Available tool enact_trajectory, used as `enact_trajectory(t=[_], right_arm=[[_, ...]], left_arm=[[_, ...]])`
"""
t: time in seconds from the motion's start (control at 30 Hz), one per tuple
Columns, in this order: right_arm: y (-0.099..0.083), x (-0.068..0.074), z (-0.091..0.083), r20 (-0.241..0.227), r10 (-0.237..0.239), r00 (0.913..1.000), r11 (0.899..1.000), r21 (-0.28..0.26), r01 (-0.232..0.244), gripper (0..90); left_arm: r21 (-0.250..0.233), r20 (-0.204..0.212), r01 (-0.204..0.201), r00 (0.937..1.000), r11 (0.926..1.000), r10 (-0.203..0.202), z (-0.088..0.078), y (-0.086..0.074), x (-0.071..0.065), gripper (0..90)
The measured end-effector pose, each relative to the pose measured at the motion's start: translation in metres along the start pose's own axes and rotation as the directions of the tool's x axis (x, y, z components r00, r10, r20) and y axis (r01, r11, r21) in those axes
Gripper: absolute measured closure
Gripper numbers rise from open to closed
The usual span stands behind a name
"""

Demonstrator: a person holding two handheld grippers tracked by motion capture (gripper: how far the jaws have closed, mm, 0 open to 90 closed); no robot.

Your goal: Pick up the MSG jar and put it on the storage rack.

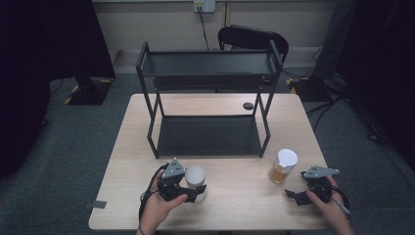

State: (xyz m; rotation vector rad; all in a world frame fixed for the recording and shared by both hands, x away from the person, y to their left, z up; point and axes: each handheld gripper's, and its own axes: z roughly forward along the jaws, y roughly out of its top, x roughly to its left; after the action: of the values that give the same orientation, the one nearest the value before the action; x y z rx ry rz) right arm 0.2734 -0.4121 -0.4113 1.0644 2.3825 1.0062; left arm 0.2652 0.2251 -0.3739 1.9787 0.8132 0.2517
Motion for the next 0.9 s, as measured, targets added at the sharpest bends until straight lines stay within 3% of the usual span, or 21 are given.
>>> enact_trajectory(t=[0.23, 0.37, 0.5, 0.63, 0.9], right_arm=[[0.000, 0.000, 0.000, 0.000, 0.000, 1.0000, 1.000, 0.000, 0.000, 0.0], [0.000, 0.000, 0.000, 0.000, 0.000, 1.0000, 1.000, 0.000, 0.000, 0.0], [0.000, 0.000, 0.000, 0.000, 0.000, 1.0000, 1.000, 0.000, 0.000, 0.0], [0.000, 0.000, 0.000, 0.000, 0.001, 1.0000, 1.000, 0.000, -0.001, 0.0], [0.000, 0.000, 0.000, 0.001, 0.001, 1.0000, 1.000, 0.000, -0.001, 0.0]], left_arm=[[0.005, 0.000, -0.013, 0.9999, 0.9999, 0.013, 0.001, 0.003, -0.002, 28.4], [0.031, -0.035, -0.079, 0.9962, 0.9964, 0.080, 0.001, 0.011, -0.012, 31.3], [0.041, -0.065, -0.106, 0.9920, 0.9935, 0.108, 0.001, 0.014, -0.020, 34.2], [0.040, -0.083, -0.111, 0.9900, 0.9930, 0.114, 0.001, 0.014, -0.025, 34.8], [0.034, -0.073, -0.097, 0.9923, 0.9947, 0.100, 0.000, 0.017, -0.021, 34.9]])
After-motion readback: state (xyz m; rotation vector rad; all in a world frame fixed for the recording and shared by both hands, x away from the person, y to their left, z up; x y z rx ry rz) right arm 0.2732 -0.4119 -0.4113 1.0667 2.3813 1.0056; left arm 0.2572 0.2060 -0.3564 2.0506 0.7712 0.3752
